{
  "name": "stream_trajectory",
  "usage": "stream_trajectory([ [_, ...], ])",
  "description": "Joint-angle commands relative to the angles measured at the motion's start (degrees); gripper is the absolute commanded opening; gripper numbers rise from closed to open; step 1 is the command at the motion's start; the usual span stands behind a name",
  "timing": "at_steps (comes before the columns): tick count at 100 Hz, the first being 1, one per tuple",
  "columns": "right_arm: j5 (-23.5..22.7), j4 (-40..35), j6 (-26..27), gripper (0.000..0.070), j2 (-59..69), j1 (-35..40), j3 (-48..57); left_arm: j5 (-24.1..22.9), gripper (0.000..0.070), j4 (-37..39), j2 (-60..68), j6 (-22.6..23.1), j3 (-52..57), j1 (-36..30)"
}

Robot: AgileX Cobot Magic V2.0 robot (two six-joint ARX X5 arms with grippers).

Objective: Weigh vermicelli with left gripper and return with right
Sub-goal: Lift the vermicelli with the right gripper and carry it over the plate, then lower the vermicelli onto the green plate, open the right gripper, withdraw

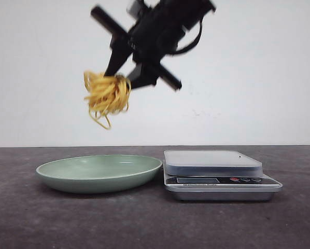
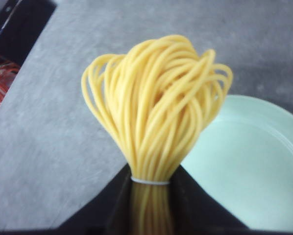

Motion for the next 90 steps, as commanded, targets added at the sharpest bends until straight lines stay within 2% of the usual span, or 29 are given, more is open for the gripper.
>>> stream_trajectory([
  [1,1.2,1.4,4.9,0.0,2.0,0.6,1.3,-0.2,0.0388,0.6,0.1,-0.3,0.6,-0.2],
  [32,0.9,1.4,11.8,0.0,8.7,0.7,1.3,-0.2,0.0388,0.7,0.1,-0.2,0.6,-0.2],
  [62,1.4,1.5,11.8,0.0007,10.8,1.6,1.3,-0.2,0.0388,0.6,0.1,0.0,0.6,-0.2],
  [67,1.4,1.7,11.8,0.0071,10.8,1.6,1.3,-0.2,0.0389,0.7,0.1,0.0,0.6,-0.2],
  [75,1.3,1.7,11.8,0.0273,10.8,1.6,1.3,-0.2,0.0388,0.6,0.1,0.2,0.6,-0.2],
  [79,1.3,1.7,11.8,0.0347,10.8,1.6,1.3,-0.2,0.0389,0.7,0.1,0.4,0.6,-0.2],
  [83,1.4,1.8,11.6,0.0374,10.8,1.6,1.3,-0.2,0.0389,0.7,0.1,0.4,0.6,-0.2],
  [90,1.6,2.2,11.5,0.0374,10.8,1.6,1.3,-0.2,0.0389,0.7,0.1,0.4,0.6,-0.2],
])
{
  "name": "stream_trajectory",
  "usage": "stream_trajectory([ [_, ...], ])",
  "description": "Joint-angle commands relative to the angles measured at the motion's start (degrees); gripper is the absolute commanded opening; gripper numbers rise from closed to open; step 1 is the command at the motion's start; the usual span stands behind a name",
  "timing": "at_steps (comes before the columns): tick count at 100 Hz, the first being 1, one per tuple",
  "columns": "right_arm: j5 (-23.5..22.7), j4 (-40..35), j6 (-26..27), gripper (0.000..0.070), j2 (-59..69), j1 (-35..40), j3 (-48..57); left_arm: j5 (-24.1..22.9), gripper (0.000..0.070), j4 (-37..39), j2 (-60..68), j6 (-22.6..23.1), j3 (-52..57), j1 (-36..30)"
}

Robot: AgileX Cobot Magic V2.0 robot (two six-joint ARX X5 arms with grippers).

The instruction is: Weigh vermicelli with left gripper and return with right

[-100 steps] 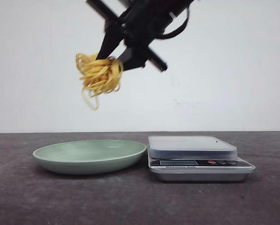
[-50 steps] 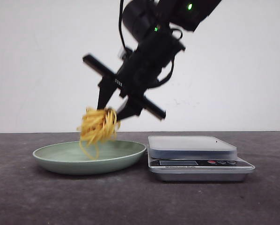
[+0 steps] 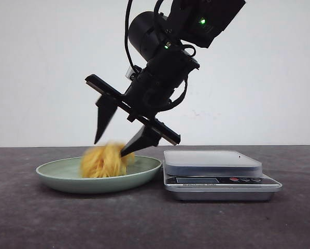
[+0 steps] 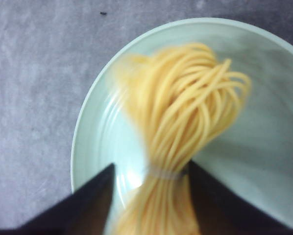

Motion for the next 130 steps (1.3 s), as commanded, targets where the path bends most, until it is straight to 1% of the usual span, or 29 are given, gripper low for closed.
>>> stream_trajectory([
  [1,0.3,1.3,0.4,0.0374,0.7,0.6,1.3,-0.2,0.0389,0.7,0.1,0.4,0.6,-0.2],
  [18,-0.1,2.6,-2.3,0.0374,-1.6,0.0,1.4,-0.2,0.0388,0.7,0.1,0.4,0.6,-0.2],
  [27,0.0,1.4,-6.4,0.0374,-5.0,-0.7,1.4,-0.2,0.0389,0.9,0.1,0.4,0.6,-0.2],
  [35,0.4,-1.7,-11.7,0.0374,-9.6,-1.6,1.4,-0.2,0.0388,0.9,0.1,0.4,0.6,-0.2],
  [42,2.1,-5.5,-17.4,0.0374,-14.5,-2.2,1.4,-0.2,0.0389,0.9,0.1,0.4,0.6,-0.2],
  [57,9.4,-17.9,-29.6,0.0374,-27.4,-2.8,1.4,-0.2,0.0388,1.0,0.1,0.3,0.6,-0.2],
  [65,13.1,-25.2,-34.6,0.0374,-34.8,-2.8,1.4,-0.2,0.0389,1.0,0.1,0.3,0.6,-0.2],
  [72,15.7,-31.1,-37.2,0.0374,-41.1,-2.5,1.4,-0.2,0.0388,1.1,0.1,0.0,0.6,-0.2],
  [83,19.3,-38.5,-38.7,0.0374,-50.7,-1.9,1.4,-0.2,0.0388,1.4,0.1,-0.1,0.6,-0.2],
  [94,23.1,-44.4,-38.9,0.0374,-60.2,-1.1,1.4,-0.2,0.0388,2.4,0.1,-0.1,0.6,-0.2],
  [104,25.7,-48.8,-38.3,0.0374,-68.0,-0.3,1.3,-0.2,0.0388,3.0,0.1,-0.1,0.6,-0.2],
  [121,27.0,-55.8,-35.3,0.0374,-80.3,-0.1,1.2,-0.2,0.0388,3.3,0.1,-0.2,0.6,-0.2],
  [130,27.5,-59.8,-35.0,0.0374,-85.2,-0.2,1.2,-0.2,0.0388,3.6,0.1,-1.3,0.5,-0.2],
])
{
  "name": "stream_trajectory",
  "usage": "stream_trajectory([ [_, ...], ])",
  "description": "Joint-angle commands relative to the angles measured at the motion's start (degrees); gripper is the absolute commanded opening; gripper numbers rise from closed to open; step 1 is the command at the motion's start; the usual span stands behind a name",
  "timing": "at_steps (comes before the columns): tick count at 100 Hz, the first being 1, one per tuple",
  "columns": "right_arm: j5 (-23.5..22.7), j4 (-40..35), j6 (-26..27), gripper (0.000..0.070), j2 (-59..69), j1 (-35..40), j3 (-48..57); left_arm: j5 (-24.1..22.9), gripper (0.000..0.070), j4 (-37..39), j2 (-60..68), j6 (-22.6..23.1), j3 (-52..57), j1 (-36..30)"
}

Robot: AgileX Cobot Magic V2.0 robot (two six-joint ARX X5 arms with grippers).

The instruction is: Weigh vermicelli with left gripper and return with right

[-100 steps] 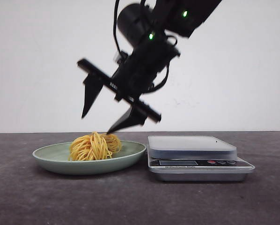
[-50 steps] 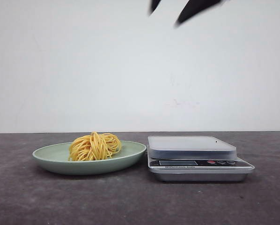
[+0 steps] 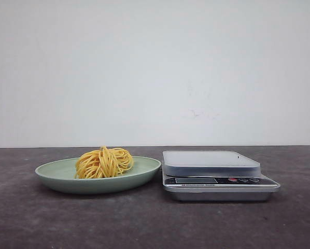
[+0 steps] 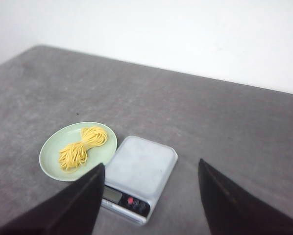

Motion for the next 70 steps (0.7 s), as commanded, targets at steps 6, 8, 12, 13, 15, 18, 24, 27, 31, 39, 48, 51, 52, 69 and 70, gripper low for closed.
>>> stream_trajectory([
  [6,1.2,-3.1,1.1,0.0379,-4.4,0.3,0.4,-0.2,0.0388,1.3,0.1,-1.5,0.3,-0.2],
  [8,1.2,-3.3,0.9,0.038,-5.2,0.1,0.1,-0.2,0.0388,1.4,0.1,-1.5,0.2,-0.2],
  [12,1.2,-3.3,0.3,0.0387,-6.9,-0.3,-0.8,-0.2,0.0388,1.5,0.1,-1.5,-0.2,-0.2],
  [13,1.2,-3.3,0.2,0.039,-7.3,-0.5,-1.1,-0.2,0.0388,1.5,0.1,-1.5,-0.3,-0.2],
  [15,1.2,-3.3,0.0,0.0395,-8.0,-0.8,-1.7,-0.2,0.0388,1.7,0.1,-1.5,-0.5,-0.2],
  [18,1.1,-3.1,-0.3,0.0402,-9.1,-1.3,-2.8,-0.2,0.0388,2.0,0.1,-1.5,-0.9,-0.2],
  [24,1.2,-2.7,-0.7,0.0403,-11.0,-2.3,-5.6,-0.2,0.0388,2.8,0.1,-1.5,-1.9,-0.2],
  [27,1.1,-2.3,-0.8,0.0403,-11.7,-2.7,-6.9,-0.2,0.0388,3.1,0.1,-1.5,-2.4,-0.2],
  [31,1.0,-1.4,-0.7,0.0403,-12.8,-3.2,-9.3,-0.2,0.0388,3.8,0.1,-1.4,-3.1,-0.2],
  [39,-0.1,1.6,-0.7,0.0403,-14.4,-3.9,-14.5,-0.2,0.0388,5.4,0.1,-1.5,-4.7,-0.2],
  [48,-1.7,7.0,0.0,0.0403,-15.9,-4.0,-21.2,-0.2,0.0388,7.2,0.1,-1.4,-6.4,-0.2],
  [51,-2.3,8.8,0.5,0.0402,-16.2,-4.0,-23.0,-0.2,0.0388,8.0,0.1,-1.4,-7.0,-0.2],
  [52,-2.4,9.5,0.8,0.0402,-16.2,-4.0,-23.7,-0.2,0.0388,8.2,0.1,-1.4,-7.2,-0.2],
  [69,-3.3,20.9,3.0,0.0402,-16.4,-4.0,-33.8,-0.2,0.0387,13.2,0.1,-1.5,-10.5,-0.2],
  [70,-3.3,21.4,3.1,0.0402,-16.4,-4.0,-34.3,-0.2,0.0387,13.3,0.1,-1.5,-10.6,-0.2],
])
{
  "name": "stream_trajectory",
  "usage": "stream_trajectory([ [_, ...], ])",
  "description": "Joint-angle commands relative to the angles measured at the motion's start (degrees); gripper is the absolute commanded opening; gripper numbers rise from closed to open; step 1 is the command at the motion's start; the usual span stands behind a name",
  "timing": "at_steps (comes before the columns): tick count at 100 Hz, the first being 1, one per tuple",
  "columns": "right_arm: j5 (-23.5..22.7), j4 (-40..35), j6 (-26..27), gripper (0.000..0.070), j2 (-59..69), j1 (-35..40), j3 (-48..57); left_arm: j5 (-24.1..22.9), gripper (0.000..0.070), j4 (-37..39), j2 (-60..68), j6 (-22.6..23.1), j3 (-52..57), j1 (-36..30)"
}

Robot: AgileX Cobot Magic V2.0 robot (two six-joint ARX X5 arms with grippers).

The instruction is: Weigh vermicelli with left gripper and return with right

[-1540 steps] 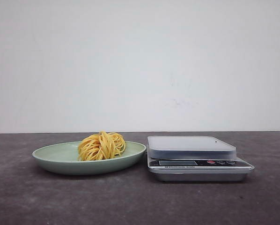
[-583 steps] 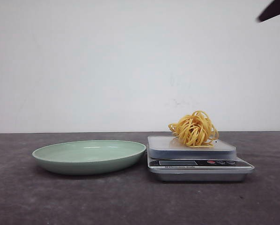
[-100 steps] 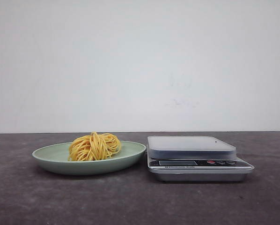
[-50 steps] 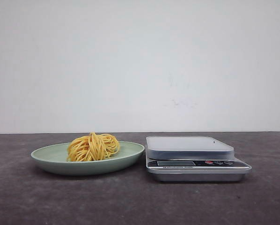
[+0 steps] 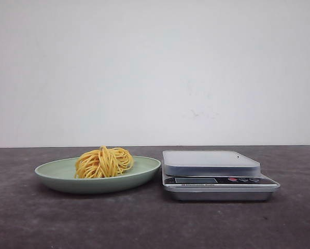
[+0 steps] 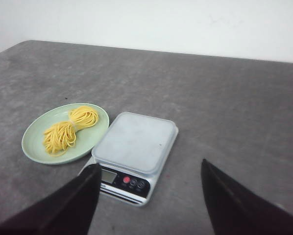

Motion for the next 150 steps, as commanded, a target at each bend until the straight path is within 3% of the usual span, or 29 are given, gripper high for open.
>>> stream_trajectory([
  [1,-0.3,4.5,1.6,0.0402,0.0,0.2,-2.1,-0.2,0.0387,1.9,0.1,-0.1,-0.2,-0.2],
  [10,-0.5,8.4,3.8,0.0399,0.0,0.3,-5.2,-0.2,0.0386,2.4,0.1,0.0,-0.9,-0.2],
  [13,-0.5,8.8,4.3,0.0366,0.0,0.3,-5.6,-0.2,0.0371,2.4,0.1,0.1,-1.0,-0.2],
  [17,-0.5,9.0,4.6,0.0231,0.0,0.3,-5.9,-0.2,0.0292,2.2,0.1,0.3,-1.0,-0.2],
  [22,-0.5,9.1,4.5,0.0,0.1,0.3,-5.9,-0.2,0.0112,2.2,0.1,0.6,-1.0,-0.2],
  [25,-0.5,9.4,4.2,0.0009,0.1,0.3,-5.9,-0.2,0.0,2.2,0.1,0.8,-1.0,-0.2],
  [126,0.1,10.2,5.2,0.0007,0.0,0.3,-5.9,-0.2,0.0015,2.8,0.0,1.0,-1.0,-0.1],
  [139,0.1,10.2,5.2,0.0007,0.0,0.3,-5.9,-0.3,0.0015,3.8,-1.3,4.7,-1.3,3.6],
  [150,0.1,10.2,5.2,0.0008,0.0,0.3,-5.9,-0.2,0.0015,9.5,-3.1,6.3,-4.7,10.0],
])
